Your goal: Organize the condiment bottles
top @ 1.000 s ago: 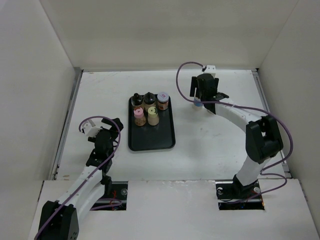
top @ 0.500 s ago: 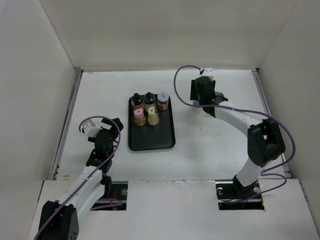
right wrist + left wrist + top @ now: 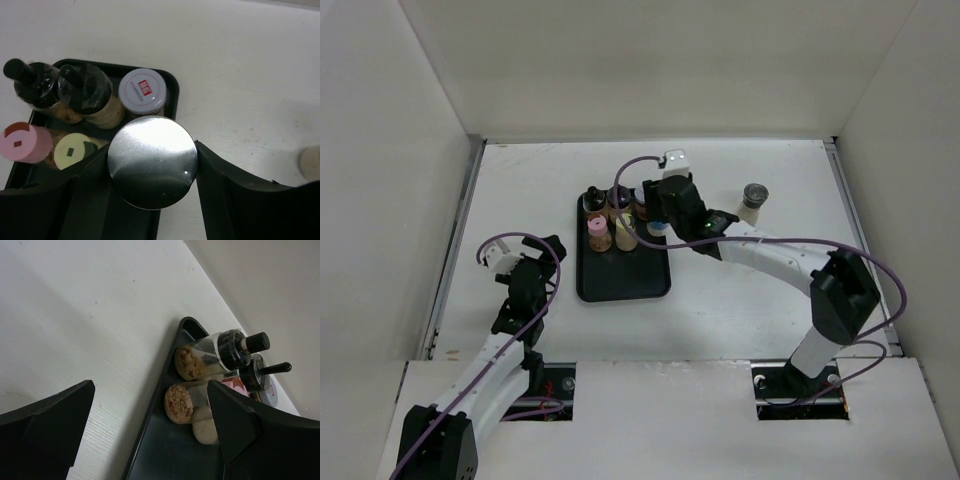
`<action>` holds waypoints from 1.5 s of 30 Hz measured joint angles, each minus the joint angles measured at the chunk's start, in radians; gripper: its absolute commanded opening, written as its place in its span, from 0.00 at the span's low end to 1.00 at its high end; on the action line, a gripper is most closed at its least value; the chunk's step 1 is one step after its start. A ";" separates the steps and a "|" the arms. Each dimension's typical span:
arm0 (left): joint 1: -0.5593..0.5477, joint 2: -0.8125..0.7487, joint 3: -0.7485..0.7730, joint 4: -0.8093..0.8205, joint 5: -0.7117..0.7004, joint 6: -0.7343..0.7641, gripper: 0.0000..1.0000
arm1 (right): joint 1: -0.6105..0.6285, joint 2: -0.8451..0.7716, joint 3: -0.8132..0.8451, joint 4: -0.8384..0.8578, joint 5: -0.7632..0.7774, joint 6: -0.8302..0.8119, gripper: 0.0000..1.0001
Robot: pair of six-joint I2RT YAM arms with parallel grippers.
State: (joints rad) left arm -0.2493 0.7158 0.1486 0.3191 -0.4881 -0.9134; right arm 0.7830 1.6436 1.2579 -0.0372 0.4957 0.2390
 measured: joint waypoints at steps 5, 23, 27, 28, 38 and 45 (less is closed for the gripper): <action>0.000 -0.008 0.000 0.000 0.000 0.000 1.00 | 0.047 0.107 0.054 0.000 -0.002 -0.004 0.43; 0.000 -0.008 0.000 0.000 0.000 0.000 1.00 | 0.064 0.192 0.085 0.068 0.048 0.001 0.85; 0.000 -0.009 0.000 0.000 0.000 0.000 1.00 | 0.057 0.104 0.037 0.071 0.052 0.001 0.82; 0.000 -0.010 0.000 0.000 0.000 0.000 1.00 | 0.051 0.069 0.016 0.075 0.053 0.002 0.74; 0.000 -0.012 -0.001 0.000 0.000 0.000 1.00 | -0.331 -0.276 -0.241 0.071 0.090 0.089 0.79; 0.000 0.006 -0.001 0.001 0.000 0.000 1.00 | -0.475 -0.219 -0.277 0.019 0.081 0.095 0.98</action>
State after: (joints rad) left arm -0.2493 0.7216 0.1478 0.3199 -0.4885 -0.9134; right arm 0.3077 1.4242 0.9810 -0.0177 0.5770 0.3336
